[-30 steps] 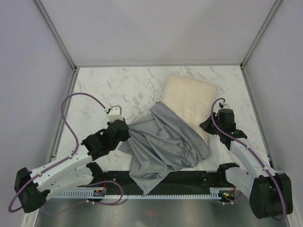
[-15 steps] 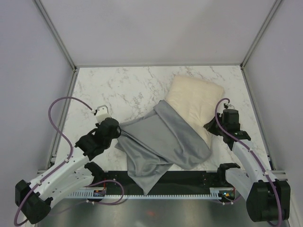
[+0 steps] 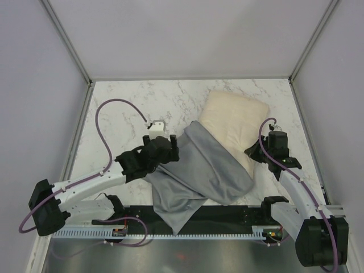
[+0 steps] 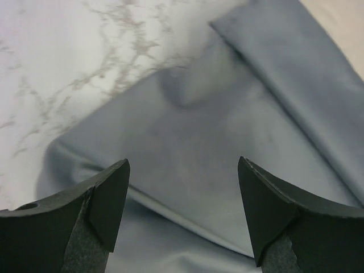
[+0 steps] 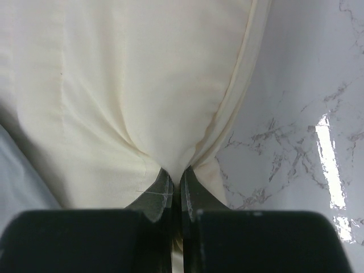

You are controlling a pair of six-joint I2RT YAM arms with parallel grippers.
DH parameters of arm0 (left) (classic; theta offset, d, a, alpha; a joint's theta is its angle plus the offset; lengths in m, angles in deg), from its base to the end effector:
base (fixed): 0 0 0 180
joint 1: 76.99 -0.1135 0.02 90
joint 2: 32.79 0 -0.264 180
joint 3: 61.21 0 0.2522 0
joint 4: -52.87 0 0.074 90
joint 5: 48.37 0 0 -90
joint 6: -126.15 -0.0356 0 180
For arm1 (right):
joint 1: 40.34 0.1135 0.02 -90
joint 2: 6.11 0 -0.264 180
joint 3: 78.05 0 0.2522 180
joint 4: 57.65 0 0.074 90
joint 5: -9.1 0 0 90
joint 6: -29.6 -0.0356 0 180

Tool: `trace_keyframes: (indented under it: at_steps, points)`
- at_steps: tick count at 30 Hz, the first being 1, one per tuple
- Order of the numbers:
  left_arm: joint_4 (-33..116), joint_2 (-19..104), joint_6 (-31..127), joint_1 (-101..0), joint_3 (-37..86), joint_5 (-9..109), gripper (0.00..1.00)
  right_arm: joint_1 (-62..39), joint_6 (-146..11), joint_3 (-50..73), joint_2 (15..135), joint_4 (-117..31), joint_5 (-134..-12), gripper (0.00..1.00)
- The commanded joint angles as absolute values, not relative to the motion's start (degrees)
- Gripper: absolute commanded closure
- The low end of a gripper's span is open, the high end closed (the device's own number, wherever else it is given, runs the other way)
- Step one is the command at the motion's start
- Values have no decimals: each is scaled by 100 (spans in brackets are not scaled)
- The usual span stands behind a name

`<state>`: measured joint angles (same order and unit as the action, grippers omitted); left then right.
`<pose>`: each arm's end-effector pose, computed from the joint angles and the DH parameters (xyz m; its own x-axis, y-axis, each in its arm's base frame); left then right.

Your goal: Remove the pillowcase from the pillow

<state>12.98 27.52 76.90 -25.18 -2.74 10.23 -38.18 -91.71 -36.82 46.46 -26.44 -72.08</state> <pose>0.1501 -0.1608 0.2653 -0.5928 -0.1476 -0.7917 0.0575 0.9728 -0.2244 0.1869 0.0125 0.1997 -0.6554 0.4892 -0.5755 0.2229 0.8533 0.4714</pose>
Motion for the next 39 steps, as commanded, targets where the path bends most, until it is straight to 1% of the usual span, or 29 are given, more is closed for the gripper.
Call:
trace_keyframes:
  at_steps: [1,2,3,5,6,8,9,10,11,13,14,16,17,20,22,26,31,39]
  points:
    - [2257,3285,7561,-1987,-113,1183,16,-3858,-9151,-3598,4636,-2965,-7088,100]
    - [2477,3582,7561,-1899,-157,1558,16,-3849,-9151,-3607,4644,-2983,-7088,100]
    - [3096,3759,7561,-1881,-227,1788,16,-3849,-9151,-3616,4644,-2992,-7070,100]
    - [3505,4076,7684,-1855,-350,2218,16,-3849,-9160,-3616,4636,-2983,-7035,100]
    - [3646,4390,7719,-1828,-324,2264,16,-3849,-9143,-3625,4610,-2983,-7018,100]
    - [3726,4638,7728,-1662,-228,2256,16,-3840,-9151,-3634,4566,-2974,-7000,100]
    - [3753,4805,7711,-1618,-184,2247,18,-3849,-9143,-3642,4548,-2974,-7009,100]
    - [3744,4868,7641,-1582,-105,2247,22,-3849,-9143,-3660,4539,-2974,-7017,100]
    - [3744,4912,7632,-1530,-87,2247,43,-3849,-9134,-3660,4548,-2974,-7018,100]
    - [3744,4921,7632,-1529,-87,2265,61,-3840,-9143,-3678,4565,-2974,-7026,100]
    - [3727,4904,7632,-1529,-95,2239,73,-3849,-9134,-3686,4583,-2974,-7018,100]
    - [3579,4816,7658,-1529,-139,2160,81,-3849,-9142,-3704,4574,-2974,-7088,100]
    - [3499,4781,7667,-1521,-157,2064,87,-3849,-9134,-3695,4574,-2957,-7114,100]
    - [3140,4544,7737,-1529,-288,1783,90,-3849,-9134,-3687,4557,-2957,-7211,100]
    - [2937,4351,7807,-1529,-464,1615,91,-3849,-9134,-3678,4574,-2965,-7237,100]
    - [2567,3561,7904,-1573,-816,1299,92,-3849,-9142,-3669,4618,-2957,-7264,100]
    - [2259,2892,7904,-1661,-1106,1123,92,-3849,-9134,-3669,4627,-2957,-7264,100]
    - [1477,2346,7869,-2030,-1211,675,92,-3849,-9125,-3643,4565,-2869,-7264,100]
